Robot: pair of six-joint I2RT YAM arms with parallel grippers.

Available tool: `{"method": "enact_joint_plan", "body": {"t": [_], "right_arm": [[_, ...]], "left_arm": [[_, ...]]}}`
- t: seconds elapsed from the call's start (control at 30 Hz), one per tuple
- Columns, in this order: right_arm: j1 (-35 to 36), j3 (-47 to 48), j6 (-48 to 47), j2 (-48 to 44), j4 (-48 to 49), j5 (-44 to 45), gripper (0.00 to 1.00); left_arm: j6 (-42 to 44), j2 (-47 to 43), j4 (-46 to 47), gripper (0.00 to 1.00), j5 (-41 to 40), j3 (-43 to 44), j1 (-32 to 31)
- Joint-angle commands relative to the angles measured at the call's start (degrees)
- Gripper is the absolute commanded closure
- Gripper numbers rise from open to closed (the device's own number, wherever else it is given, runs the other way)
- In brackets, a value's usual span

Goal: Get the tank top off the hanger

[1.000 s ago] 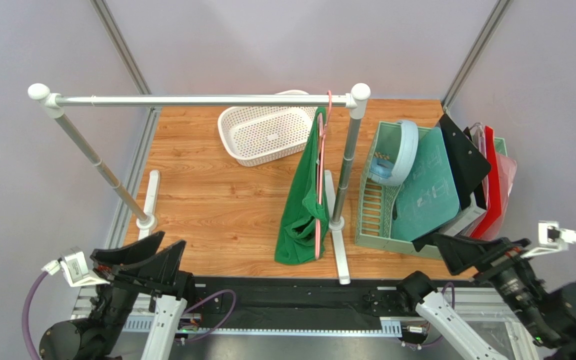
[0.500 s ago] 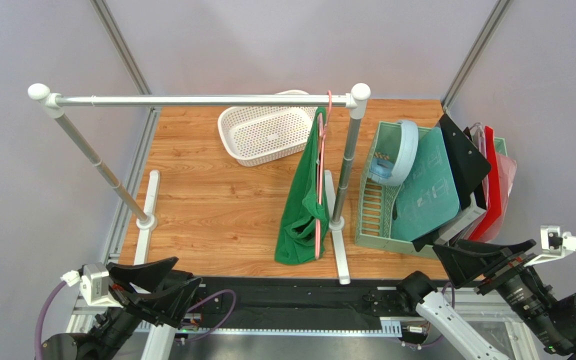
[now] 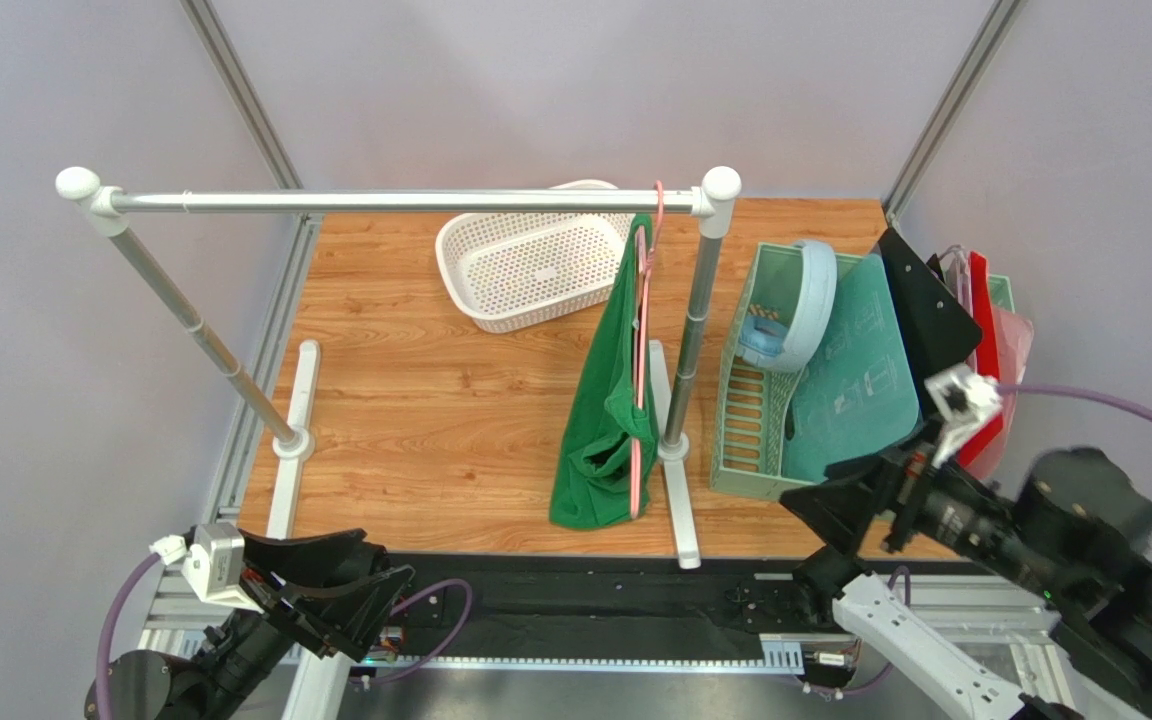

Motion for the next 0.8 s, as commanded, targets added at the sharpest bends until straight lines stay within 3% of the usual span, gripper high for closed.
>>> {"method": "enact_joint_plan", "body": {"t": [0.0,0.2,0.3,0.43,0.77], "right_arm": [[-0.43,2.10,-1.11,7.63,6.01,-11.50,0.02],[-0.34,3.69,3.82,12.73,14.19,-16.35,0.02],[-0.34,8.16,4.44,13.34,13.32,-9.85,0.02],[-0.34,11.86,5.93,17.38,13.40,-12.73,0.02],[0.71,18.28,4.61,22.75,9.89,-8.79,0.01]], "left_arm": [[1.00,-1.35,-3.75,0.01,1.13,-0.14,-0.12],[1.01,-0.91,-7.09,0.01,0.51,-2.42,-0.12],[0.04,-0.91,-6.74,0.01,0.95,-3.56,-0.12],[-2.59,-1.17,-3.76,0.01,3.85,-5.14,-0.12],[-4.44,-1.35,-2.08,0.01,4.29,-6.64,-0.12]]}}
